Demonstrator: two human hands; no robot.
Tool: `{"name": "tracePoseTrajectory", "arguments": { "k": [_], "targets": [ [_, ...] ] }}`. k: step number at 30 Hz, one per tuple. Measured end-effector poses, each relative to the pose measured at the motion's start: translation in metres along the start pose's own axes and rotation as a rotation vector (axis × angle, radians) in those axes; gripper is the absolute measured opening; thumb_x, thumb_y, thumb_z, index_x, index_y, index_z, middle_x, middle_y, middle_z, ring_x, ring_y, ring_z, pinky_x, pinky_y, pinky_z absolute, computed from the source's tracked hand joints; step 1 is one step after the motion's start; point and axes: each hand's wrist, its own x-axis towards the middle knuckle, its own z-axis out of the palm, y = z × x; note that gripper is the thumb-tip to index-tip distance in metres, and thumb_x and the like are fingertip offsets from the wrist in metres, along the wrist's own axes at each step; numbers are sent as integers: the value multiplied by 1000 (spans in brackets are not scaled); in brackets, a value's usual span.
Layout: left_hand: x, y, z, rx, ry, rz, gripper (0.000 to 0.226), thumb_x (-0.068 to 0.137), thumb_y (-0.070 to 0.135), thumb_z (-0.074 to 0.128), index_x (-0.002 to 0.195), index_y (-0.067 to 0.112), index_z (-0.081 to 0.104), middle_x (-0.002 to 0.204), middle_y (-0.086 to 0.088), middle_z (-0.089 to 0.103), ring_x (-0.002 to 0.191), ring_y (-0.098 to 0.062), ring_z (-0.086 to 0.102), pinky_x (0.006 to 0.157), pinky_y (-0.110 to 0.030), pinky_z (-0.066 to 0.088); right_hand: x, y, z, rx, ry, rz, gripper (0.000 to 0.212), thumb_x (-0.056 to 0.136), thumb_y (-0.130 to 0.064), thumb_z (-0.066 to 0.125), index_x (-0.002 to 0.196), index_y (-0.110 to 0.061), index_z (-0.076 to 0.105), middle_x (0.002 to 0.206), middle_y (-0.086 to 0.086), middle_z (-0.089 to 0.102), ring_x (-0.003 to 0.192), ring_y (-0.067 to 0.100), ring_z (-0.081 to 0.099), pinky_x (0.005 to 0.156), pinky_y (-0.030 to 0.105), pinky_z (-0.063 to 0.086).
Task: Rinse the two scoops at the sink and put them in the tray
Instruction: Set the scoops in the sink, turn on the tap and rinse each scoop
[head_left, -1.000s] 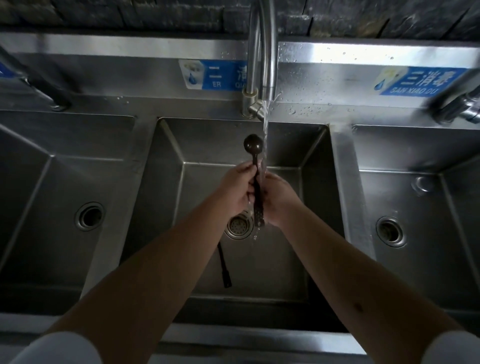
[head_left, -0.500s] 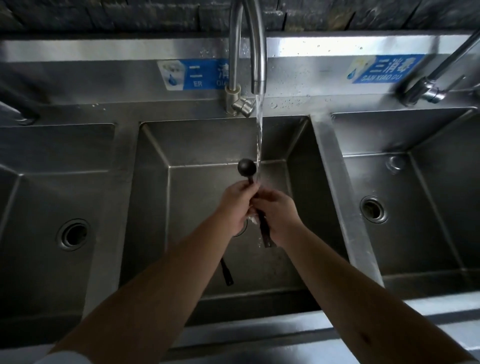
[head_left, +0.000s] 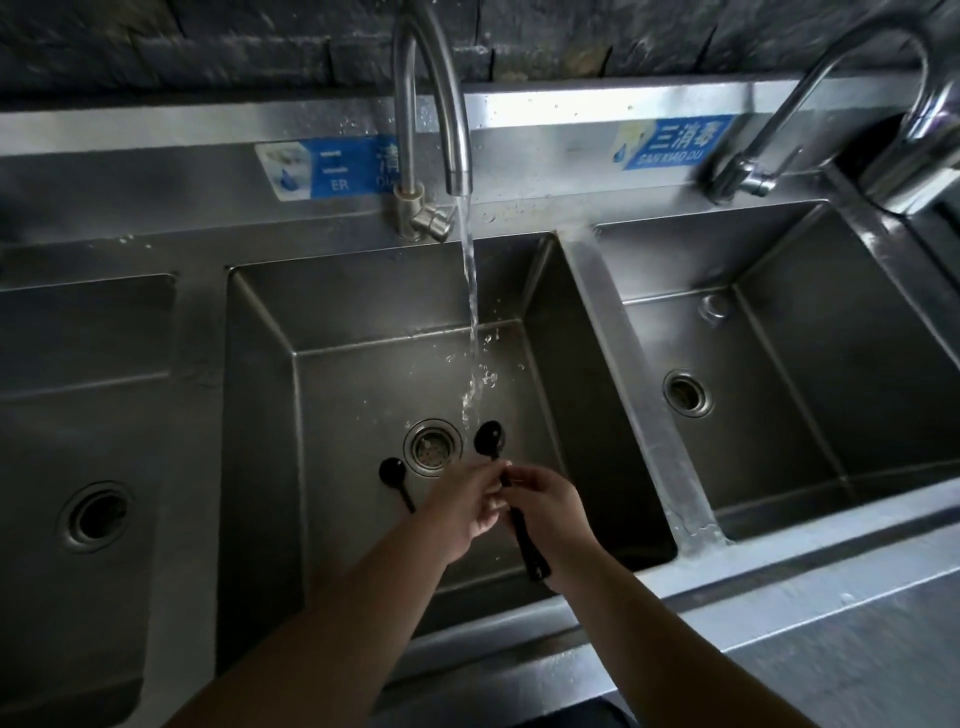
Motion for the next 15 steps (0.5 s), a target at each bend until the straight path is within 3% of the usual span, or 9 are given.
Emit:
{"name": "tracePoseTrajectory", "arguments": {
  "k": [3,6,8,15],
  "targets": [
    [-5,-5,9,-19,-24,-26,7,85,21,67,79,18,68,55,5,57,49,-7,52,65,-25,42,-8,3,-6,52,59,12,22,83,0,66,92,-18,75,65,2,74,49,8,63,43,21,46],
    [-8,-6,20,1,-43,-22,10,90,23,63,95,15,68,65,3,61,61,-10,55,72,-29,44,-13,3,-16,126,49,30,22,85,3,63,98,-12,73,66,6,73,54,16,62,46,26,45],
    [-9,-4,29,2,-59,-16,12,93,21,60,100,14,65,72,1,62,63,-11,54,66,-26,42,-15,3,-27,195,8,47,22,89,4,59,103,-7,70,68,10,70,52,17,60,46,27,46],
    [2,8,81,151,-56,83,7,93,21,60,89,16,64,85,-6,66,69,-15,55,59,-27,36,-6,-10,-80,290,-59,14,22,95,2,53,111,-3,66,76,15,71,60,21,64,53,31,50]
  ]
}}
